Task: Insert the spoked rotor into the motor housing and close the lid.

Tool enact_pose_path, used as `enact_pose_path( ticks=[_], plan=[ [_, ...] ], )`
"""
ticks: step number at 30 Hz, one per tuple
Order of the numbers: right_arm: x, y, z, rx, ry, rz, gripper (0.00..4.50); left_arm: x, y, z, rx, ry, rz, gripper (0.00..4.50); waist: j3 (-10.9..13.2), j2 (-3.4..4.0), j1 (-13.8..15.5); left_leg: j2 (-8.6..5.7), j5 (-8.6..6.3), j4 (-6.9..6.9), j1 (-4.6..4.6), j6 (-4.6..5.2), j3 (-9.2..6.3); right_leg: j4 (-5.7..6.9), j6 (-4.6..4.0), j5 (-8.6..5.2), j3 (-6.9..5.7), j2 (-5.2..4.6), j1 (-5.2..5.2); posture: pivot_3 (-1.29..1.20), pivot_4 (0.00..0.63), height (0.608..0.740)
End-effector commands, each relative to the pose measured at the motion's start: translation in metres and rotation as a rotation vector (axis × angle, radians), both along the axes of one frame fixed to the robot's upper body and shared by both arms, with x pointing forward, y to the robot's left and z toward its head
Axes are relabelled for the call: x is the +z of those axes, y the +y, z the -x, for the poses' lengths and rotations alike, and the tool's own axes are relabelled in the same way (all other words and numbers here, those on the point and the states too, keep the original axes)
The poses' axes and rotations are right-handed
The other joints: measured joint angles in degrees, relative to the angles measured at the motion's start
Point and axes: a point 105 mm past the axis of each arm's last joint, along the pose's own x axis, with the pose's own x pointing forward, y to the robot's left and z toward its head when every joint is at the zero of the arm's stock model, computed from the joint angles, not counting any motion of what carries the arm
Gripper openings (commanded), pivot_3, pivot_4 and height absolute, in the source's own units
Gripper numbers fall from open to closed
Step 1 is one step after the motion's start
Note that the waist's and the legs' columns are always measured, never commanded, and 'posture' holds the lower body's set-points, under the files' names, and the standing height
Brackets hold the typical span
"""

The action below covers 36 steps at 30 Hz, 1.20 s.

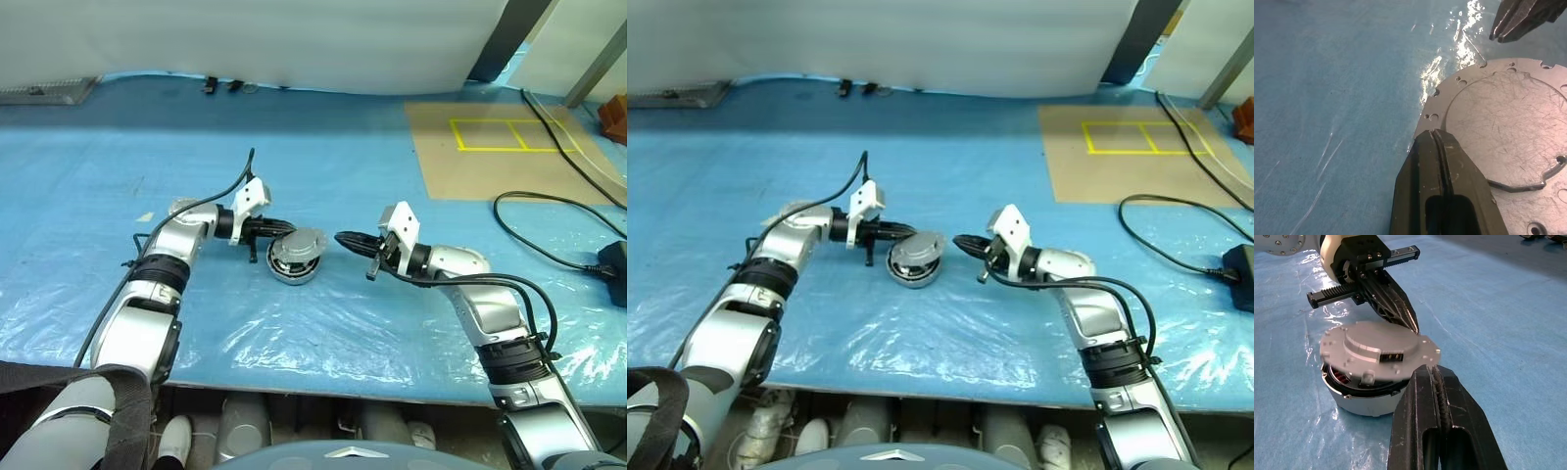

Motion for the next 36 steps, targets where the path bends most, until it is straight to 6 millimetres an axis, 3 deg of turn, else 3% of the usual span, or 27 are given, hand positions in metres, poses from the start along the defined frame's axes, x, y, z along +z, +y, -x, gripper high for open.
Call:
enact_pose_path(
  ticks=[1,9,15,21,27,30,36],
  plan=[
    [0.013,-0.001,-0.002,-0.002,-0.034,-0.033,0.0,-0.008,0.005,0.008,-0.045,-0.057,-0.098,0.03,0.0,0.0,0.0,0.0,-0.05,0.0,0.0,-0.08,0.0,0.0,0.0,0.0,0.0,0.0,0.0,0.0,0.15,0.74],
    [0.014,0.003,-0.002,0.003,-0.039,-0.039,0.0,-0.001,0.004,0.013,-0.08,-0.166,-0.119,0.03,0.0,0.01,0.0,0.03,-0.09,0.0,0.03,-0.16,0.02,0.02,0.0,-0.01,0.0,0.0,0.0,0.0,0.15,0.74],
    [0.017,0.017,-0.004,0.04,-0.048,-0.053,0.0,0.033,0.003,0.012,0.008,-0.168,0.173,0.03,0.0,0.02,-0.1,0.03,-0.09,0.01,0.0,-0.17,0.03,0.04,-0.01,0.0,0.0,0.0,-0.03,0.0,0.15,0.74],
    [0.018,0.027,-0.006,0.076,-0.056,-0.045,0.0,0.023,0.015,0.028,0.068,-0.126,0.213,0.03,0.0,0.04,-0.3,0.06,-0.1,0.0,0.01,-0.18,0.07,0.06,-0.03,-0.02,0.0,0.01,-0.05,0.0,0.15,0.74],
    [0.016,0.043,-0.013,0.124,-0.08,0.007,0.0,0.027,0.028,0.045,0.181,-0.158,0.296,0.03,0.0,0.05,-1.3,0.09,-0.1,0.03,0.0,-0.18,0.08,0.09,-0.03,-0.01,0.0,0.01,-0.09,0.0,0.15,0.74],
    [0.014,0.052,-0.017,0.154,-0.109,0.042,0.62,0.025,0.036,0.056,0.248,-0.176,0.32,0.0,0.0,0.05,-1.6,0.1,-0.1,0.03,0.01,-0.18,0.09,0.09,-0.04,-0.02,0.01,0.01,-0.08,0.0,0.15,0.74],
    [0.013,0.063,-0.024,0.195,-0.146,0.075,2.7,0.018,0.046,0.072,0.35,-0.181,0.331,0.0,0.0,0.07,-2.2,0.15,-0.11,0.02,0.01,-0.17,0.12,0.08,-0.05,-0.03,0.01,0.07,-0.1,0.0,0.15,0.74]
  ],
)
